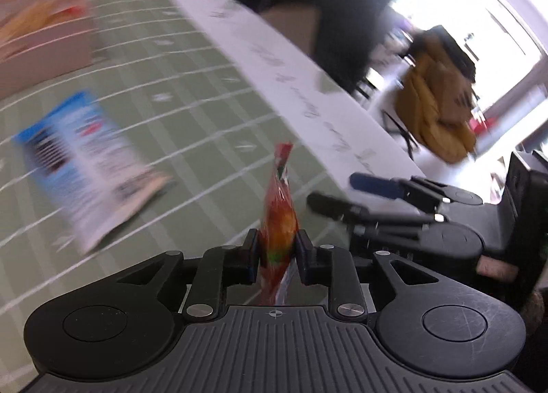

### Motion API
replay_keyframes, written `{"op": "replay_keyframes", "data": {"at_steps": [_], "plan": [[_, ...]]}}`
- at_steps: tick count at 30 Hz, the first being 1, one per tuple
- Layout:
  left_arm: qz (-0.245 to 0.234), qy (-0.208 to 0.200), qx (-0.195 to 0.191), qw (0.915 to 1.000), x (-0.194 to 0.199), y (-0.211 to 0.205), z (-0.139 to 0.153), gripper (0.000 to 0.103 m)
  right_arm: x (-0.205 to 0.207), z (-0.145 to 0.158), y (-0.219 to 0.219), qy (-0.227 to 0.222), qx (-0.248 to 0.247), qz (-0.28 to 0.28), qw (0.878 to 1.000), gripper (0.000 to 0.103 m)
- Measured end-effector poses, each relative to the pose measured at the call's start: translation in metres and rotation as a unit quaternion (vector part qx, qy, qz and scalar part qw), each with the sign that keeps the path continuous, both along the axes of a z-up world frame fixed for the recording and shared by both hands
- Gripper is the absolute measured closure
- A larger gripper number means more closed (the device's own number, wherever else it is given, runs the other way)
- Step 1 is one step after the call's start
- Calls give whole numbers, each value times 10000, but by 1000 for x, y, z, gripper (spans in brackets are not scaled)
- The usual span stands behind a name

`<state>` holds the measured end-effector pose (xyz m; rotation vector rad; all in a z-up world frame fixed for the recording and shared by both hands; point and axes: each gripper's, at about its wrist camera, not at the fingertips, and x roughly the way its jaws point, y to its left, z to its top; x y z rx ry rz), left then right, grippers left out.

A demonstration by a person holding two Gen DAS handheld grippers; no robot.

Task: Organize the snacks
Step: 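Drop the red pack from the left gripper while the right grasps the blue bag, then carry the blue snack bag with the right gripper and drop it into the pink box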

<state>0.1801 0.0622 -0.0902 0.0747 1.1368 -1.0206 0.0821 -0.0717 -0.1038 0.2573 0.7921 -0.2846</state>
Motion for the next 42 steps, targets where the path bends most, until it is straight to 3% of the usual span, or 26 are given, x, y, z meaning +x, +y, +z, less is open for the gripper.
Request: {"op": "replay_keyframes", "data": {"at_steps": [4, 9, 14, 16, 21, 24, 27, 31, 33, 36, 40, 42], "plan": [[1037, 204, -127, 9943, 24, 66, 13, 77, 44, 0, 15, 99, 276, 613, 9977, 35], [2187, 315, -132, 9752, 45, 137, 24, 78, 118, -2, 48, 198, 588, 1427, 9878, 34], [2708, 317, -131, 9620, 50, 173, 28, 78, 182, -17, 83, 501, 549, 1666, 9832, 33], [2764, 356, -192, 9602, 50, 180, 27, 78, 193, -24, 94, 638, 440, 1681, 9827, 23], [2826, 442, -399, 9574, 57, 190, 23, 78, 198, -26, 114, 871, 120, 2012, 9756, 19], [2752, 497, -577, 9584, 66, 189, 28, 78, 194, -21, 114, 1029, 203, 2162, 9707, 26], [2674, 414, -869, 9588, 88, 186, 43, 78, 181, 4, 107, 902, -17, 2140, 9727, 29], [2757, -103, -1301, 9523, 135, 172, 78, 78, 154, 60, 86, 441, -142, 1982, 9791, 29], [2817, -377, -1519, 9466, 163, 160, 94, 78, 144, 82, 76, 264, -225, 1827, 9826, 28], [2888, -372, -1889, 9378, 212, 137, 102, 77, 136, 108, 60, 140, -304, 1554, 9873, 28], [3518, -259, -2261, 9080, 258, 125, 74, 74, 139, 129, 42, 40, -466, 1018, 9937, 28], [3708, -234, -2294, 8996, 265, 127, 61, 74, 141, 136, 37, -82, -564, 821, 9950, 28]]}}
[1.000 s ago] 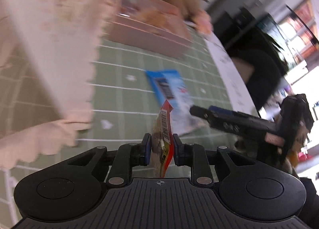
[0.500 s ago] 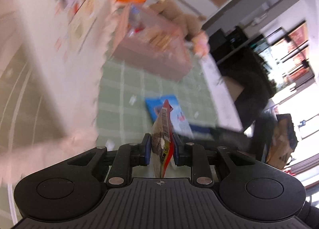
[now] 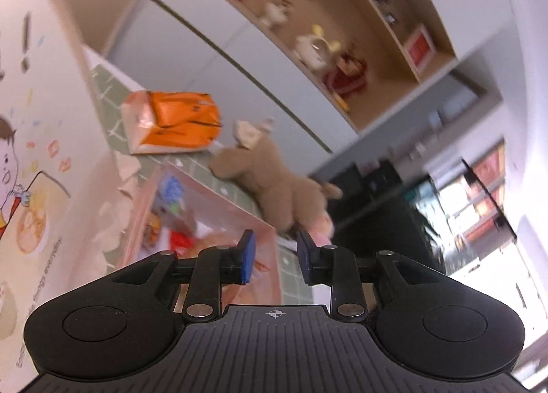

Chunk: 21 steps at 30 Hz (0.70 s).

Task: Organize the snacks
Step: 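Carry the blue snack bag with the right gripper and drop it into the pink box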

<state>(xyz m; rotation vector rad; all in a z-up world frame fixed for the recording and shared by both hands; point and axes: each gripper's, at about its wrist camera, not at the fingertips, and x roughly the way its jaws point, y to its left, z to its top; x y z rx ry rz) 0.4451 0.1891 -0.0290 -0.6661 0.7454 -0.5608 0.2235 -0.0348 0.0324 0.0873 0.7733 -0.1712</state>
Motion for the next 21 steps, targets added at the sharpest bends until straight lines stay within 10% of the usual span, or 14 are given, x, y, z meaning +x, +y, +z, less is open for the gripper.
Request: {"op": "replay_keyframes", "data": {"at_steps": [8, 15, 21], "plan": [[-249, -392, 745, 9961, -32, 29, 8, 73, 78, -9, 29, -602, -781, 270, 9948, 28], [-699, -619, 1325, 9868, -85, 47, 26, 73, 180, -53, 113, -1228, -2028, 925, 9671, 25], [-757, 86, 1556, 9849, -117, 61, -16, 73, 222, -121, 113, -777, -1443, 1125, 9800, 24]]}}
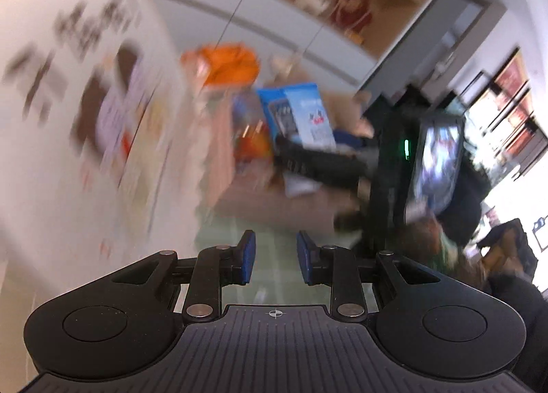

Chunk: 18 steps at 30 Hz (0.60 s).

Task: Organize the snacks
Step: 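Carry the blue snack bag with the right gripper and drop it into the pink box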

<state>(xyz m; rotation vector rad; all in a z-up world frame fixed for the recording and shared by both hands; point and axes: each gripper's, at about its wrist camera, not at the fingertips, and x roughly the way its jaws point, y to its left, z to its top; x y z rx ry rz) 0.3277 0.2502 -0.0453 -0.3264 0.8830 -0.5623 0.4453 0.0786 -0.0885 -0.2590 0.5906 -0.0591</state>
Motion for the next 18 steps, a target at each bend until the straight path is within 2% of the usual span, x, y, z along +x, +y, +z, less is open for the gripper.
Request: {"op": "replay_keyframes", "data": {"at_steps": [4, 7, 11, 13, 15, 18], "plan": [[95, 173, 44, 9998, -10, 9, -19, 73, -9, -1, -19, -211, 570, -262, 9978, 23], [160, 206, -59, 9996, -8, 10, -28, 73, -21, 9, -30, -315, 884, -5, 9956, 23], [72, 234, -141, 9996, -9, 3, -33, 73, -37, 24, -42, -614, 1196, -63, 9909, 21], [-51, 188, -123, 9997, -12, -2, -33, 73, -51, 29, -46, -718, 1367, -266, 9876, 18], [-199, 44, 2, 9998, -18, -7, -29, 73, -67, 31, -49, -692, 1575, -355, 9845, 16], [-314, -52, 290, 9991, -27, -14, -27, 73, -101, 33, -50, -320, 1731, -450, 9834, 16]]}}
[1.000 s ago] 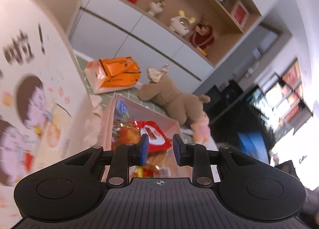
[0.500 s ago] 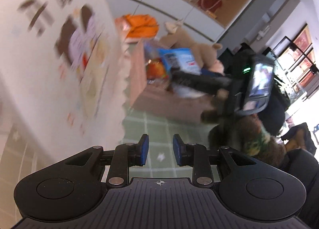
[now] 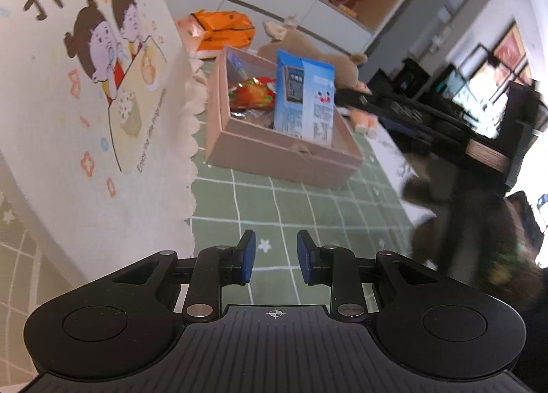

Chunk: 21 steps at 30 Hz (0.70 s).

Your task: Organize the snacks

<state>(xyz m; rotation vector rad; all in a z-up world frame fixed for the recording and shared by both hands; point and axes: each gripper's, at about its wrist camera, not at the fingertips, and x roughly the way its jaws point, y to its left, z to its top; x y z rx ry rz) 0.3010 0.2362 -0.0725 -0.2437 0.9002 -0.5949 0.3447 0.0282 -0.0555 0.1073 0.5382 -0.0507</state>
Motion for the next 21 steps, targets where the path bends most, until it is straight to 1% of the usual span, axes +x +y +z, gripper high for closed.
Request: {"op": "replay_keyframes", "data": {"at_steps": [1, 3, 5, 8, 10, 13, 16, 19, 21], "plan": [[-48, -49, 106, 9999, -4, -4, -1, 73, -12, -2, 2, 134, -16, 27, 9999, 16], [-163, -156, 345, 9991, -15, -11, -5, 73, -37, -9, 8, 416, -208, 33, 9989, 16], [-227, -212, 563, 9979, -29, -21, -16, 73, -68, -20, 11, 528, -309, 49, 9981, 16], [-216, -330, 846, 9956, -54, -38, -31, 73, -106, -43, 7, 742, -257, -113, 9969, 16], [-98, -410, 1058, 9935, -72, -47, -40, 73, -124, -60, 0, 965, -44, -334, 9948, 16], [169, -563, 1342, 9892, -93, -53, -52, 73, -143, -81, -6, 1186, 94, -502, 9916, 16], [364, -930, 1512, 9835, -104, -59, -58, 73, -154, -96, -7, 1218, 33, -548, 9910, 16], [347, -1199, 1667, 9781, -107, -67, -60, 73, -156, -102, -1, 1163, -196, -478, 9919, 12], [279, -1434, 1783, 9731, -110, -74, -64, 73, -154, -102, 2, 1134, -210, -450, 9923, 8]]}}
